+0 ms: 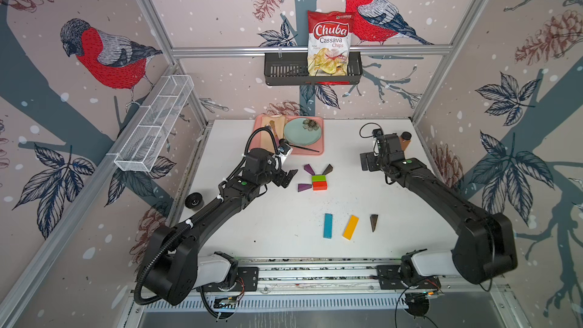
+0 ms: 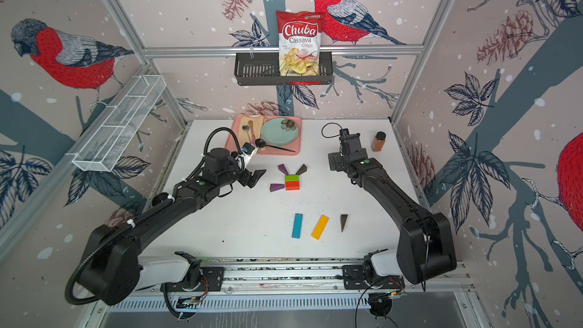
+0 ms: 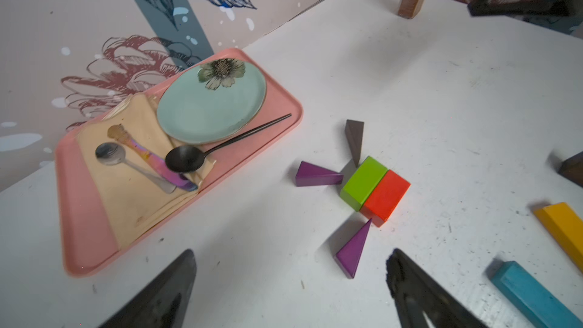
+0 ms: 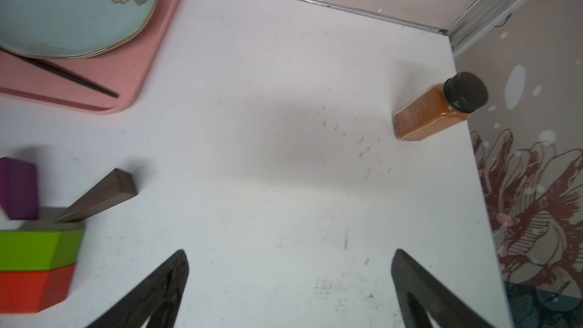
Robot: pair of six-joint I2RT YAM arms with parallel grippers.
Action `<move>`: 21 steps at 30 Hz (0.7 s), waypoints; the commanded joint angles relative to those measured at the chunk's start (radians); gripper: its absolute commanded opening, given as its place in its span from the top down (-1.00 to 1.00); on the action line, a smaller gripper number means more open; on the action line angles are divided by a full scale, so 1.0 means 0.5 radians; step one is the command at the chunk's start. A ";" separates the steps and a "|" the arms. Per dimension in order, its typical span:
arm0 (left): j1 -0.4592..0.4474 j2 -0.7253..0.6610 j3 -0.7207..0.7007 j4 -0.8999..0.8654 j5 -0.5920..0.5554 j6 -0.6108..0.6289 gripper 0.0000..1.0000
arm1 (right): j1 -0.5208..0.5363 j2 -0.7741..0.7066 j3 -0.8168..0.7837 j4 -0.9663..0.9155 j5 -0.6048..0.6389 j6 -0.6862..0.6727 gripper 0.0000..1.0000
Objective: Assemble a small pinwheel with building blocks
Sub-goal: Assemble the building block at the center of the board, then adjust the building block at the center of the board.
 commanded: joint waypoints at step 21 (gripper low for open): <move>0.002 -0.015 -0.099 -0.119 -0.383 -0.326 -0.94 | 0.324 0.643 0.132 -0.089 -0.572 0.295 -0.66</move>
